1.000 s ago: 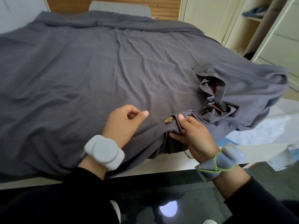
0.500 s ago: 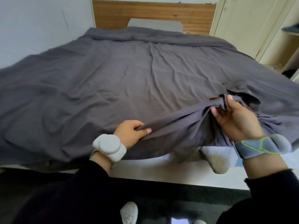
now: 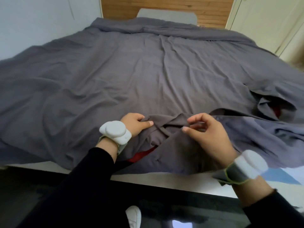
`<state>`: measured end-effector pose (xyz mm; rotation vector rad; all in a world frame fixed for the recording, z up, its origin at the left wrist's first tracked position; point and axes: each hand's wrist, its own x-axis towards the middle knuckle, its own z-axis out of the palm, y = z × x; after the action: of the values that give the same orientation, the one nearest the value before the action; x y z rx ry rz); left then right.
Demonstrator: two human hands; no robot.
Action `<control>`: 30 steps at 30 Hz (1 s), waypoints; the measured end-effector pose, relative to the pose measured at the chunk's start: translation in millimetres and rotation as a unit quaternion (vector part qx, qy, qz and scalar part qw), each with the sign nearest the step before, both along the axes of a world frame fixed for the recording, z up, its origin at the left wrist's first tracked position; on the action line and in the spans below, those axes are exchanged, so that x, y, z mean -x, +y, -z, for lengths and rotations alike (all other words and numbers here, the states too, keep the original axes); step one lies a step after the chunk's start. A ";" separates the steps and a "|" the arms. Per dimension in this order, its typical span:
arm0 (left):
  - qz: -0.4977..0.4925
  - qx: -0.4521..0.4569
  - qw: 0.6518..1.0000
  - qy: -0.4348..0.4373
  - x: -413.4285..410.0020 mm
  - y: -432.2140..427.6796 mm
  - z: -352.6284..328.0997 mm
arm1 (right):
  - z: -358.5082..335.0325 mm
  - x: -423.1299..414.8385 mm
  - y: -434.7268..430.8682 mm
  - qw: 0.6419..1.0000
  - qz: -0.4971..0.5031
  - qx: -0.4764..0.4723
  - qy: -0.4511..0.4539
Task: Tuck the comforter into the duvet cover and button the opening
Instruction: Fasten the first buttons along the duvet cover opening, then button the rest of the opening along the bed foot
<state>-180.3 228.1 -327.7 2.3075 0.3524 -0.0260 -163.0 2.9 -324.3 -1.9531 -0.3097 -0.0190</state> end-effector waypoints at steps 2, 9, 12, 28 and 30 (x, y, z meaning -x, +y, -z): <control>0.001 0.006 1.000 -0.006 0.8 1.5 2.0 | 4.4 18.1 14.4 0.991 -0.066 0.085 -0.075; -0.053 0.029 0.987 -0.149 10.8 7.5 10.0 | 37.2 45.6 40.7 0.858 -0.289 0.389 -0.169; -0.035 -0.065 0.978 -0.197 16.8 11.0 6.6 | 44.9 44.8 41.1 0.853 -0.274 0.408 -0.174; 0.006 -0.132 0.983 -0.125 41.6 6.3 13.9 | 8.3 54.0 48.7 0.864 -0.088 0.262 -0.421; -0.021 -0.087 0.985 -0.149 44.2 7.5 10.3 | 7.3 51.7 53.0 0.881 -0.080 0.234 -0.403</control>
<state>-224.5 235.7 -338.0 2.4293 0.2563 0.3818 -214.7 55.9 -331.6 -2.3052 -1.1074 -0.7261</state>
